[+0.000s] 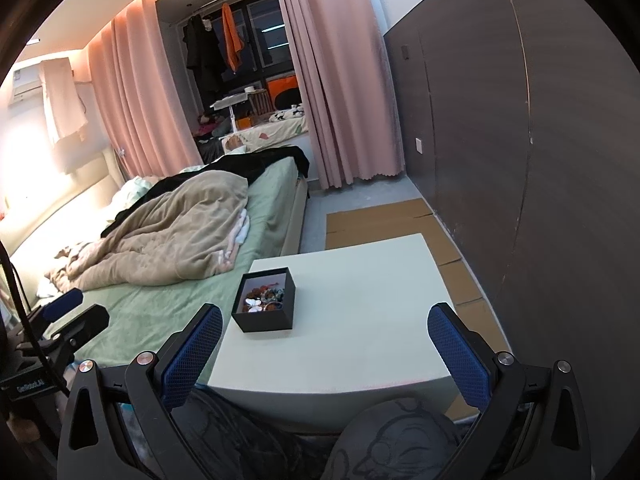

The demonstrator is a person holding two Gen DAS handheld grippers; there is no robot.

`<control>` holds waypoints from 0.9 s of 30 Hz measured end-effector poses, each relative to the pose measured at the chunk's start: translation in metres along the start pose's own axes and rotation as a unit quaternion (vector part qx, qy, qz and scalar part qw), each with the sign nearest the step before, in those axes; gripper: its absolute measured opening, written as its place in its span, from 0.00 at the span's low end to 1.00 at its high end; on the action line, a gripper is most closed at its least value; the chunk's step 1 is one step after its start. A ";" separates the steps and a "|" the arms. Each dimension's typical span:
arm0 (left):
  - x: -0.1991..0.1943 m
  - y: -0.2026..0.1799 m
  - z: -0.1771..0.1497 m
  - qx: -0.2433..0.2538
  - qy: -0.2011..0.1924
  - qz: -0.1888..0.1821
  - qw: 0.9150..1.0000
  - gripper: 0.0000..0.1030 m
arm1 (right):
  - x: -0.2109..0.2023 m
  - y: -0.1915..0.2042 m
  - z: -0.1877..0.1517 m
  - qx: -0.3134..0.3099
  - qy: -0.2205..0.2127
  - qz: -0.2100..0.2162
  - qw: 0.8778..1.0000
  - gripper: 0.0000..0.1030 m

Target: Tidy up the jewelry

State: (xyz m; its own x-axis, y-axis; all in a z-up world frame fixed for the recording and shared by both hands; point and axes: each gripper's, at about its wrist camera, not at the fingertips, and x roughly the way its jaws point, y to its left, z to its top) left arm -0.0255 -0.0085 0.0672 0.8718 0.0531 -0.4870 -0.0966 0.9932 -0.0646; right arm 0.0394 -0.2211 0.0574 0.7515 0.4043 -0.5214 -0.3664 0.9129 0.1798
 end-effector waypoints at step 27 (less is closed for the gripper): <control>0.001 0.004 -0.005 -0.009 0.005 0.002 1.000 0.99 | 0.002 0.003 -0.007 0.003 0.009 0.005 1.000 1.00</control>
State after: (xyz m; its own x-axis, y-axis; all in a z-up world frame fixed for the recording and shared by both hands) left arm -0.0275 -0.0055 0.0617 0.8667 0.0566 -0.4956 -0.1094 0.9909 -0.0781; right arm 0.0365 -0.2181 0.0512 0.7377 0.4123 -0.5346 -0.3700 0.9093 0.1906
